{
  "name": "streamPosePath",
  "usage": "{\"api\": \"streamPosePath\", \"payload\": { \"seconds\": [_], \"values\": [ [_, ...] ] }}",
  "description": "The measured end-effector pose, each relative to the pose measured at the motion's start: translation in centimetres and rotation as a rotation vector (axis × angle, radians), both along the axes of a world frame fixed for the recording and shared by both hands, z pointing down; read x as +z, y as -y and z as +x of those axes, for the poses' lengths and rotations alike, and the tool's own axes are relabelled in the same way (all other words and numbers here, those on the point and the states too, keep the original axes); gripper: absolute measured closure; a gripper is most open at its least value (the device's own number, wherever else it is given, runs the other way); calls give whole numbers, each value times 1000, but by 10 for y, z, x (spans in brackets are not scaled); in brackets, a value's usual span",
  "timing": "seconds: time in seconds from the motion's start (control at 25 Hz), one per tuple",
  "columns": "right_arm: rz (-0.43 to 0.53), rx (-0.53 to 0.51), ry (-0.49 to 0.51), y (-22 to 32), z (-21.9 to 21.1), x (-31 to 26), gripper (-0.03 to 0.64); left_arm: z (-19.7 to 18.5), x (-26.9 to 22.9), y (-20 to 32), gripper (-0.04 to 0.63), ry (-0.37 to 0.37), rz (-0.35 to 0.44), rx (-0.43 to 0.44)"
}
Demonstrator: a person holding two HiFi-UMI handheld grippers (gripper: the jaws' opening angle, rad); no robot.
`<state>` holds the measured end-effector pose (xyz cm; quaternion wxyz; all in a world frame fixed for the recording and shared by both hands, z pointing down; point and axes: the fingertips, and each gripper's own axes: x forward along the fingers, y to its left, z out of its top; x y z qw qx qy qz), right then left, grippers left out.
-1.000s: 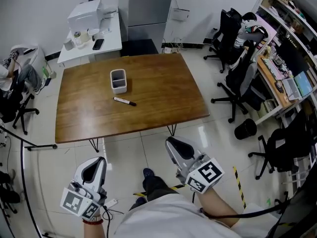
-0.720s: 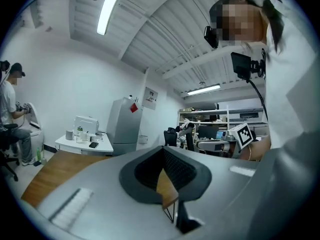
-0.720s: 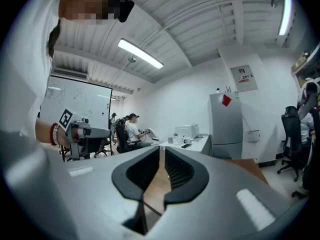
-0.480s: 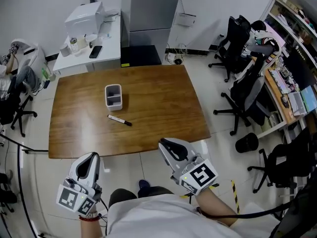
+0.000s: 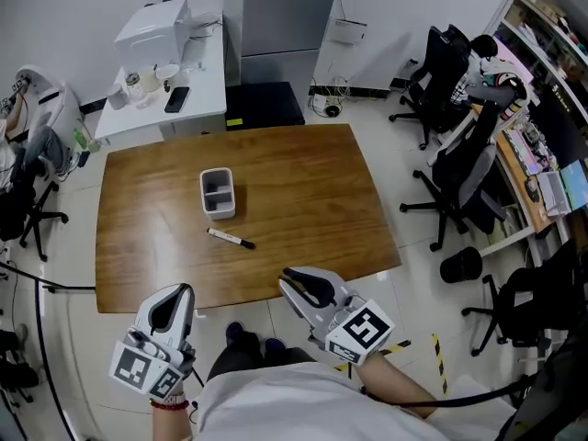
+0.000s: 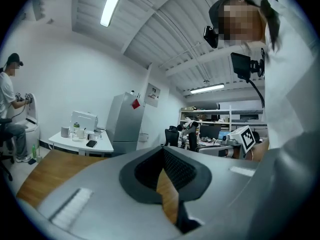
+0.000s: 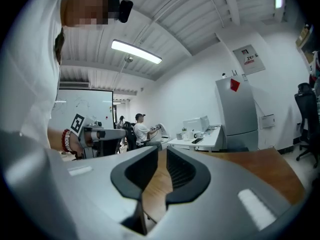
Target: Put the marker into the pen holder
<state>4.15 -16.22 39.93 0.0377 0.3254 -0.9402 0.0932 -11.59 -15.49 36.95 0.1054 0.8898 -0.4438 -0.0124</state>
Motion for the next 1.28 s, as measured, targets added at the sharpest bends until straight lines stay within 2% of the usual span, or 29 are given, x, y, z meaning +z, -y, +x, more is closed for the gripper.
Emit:
{"api": "streamPosePath", "payload": {
  "seconds": [0.24, 0.48, 0.6, 0.68, 0.76, 0.88, 1.12, 1.28],
  "values": [
    [5, 29, -6, 29, -40, 4, 584, -25, -6, 30, 598, 2, 28, 74],
    [-75, 88, 51, 57, -65, 26, 568, -48, 11, 52, 598, -6, 12, 134],
    [-118, 49, 31, 65, -73, 45, 542, -48, 23, 59, 598, 27, 13, 162],
    [-159, -20, 24, 67, -79, 63, 494, -44, 38, 62, 598, 69, 10, 185],
    [-179, -67, -36, 72, -84, 88, 479, -44, 49, 66, 598, 65, -1, 197],
    [-198, -86, -201, 90, -83, 140, 479, -50, 58, 77, 598, 27, -24, 173],
    [-289, -146, -509, 126, -73, 242, 473, -61, 74, 97, 598, 11, -82, 123],
    [-312, -238, -573, 128, -83, 263, 463, -69, 71, 114, 598, 9, -76, 84]
  ]
}}
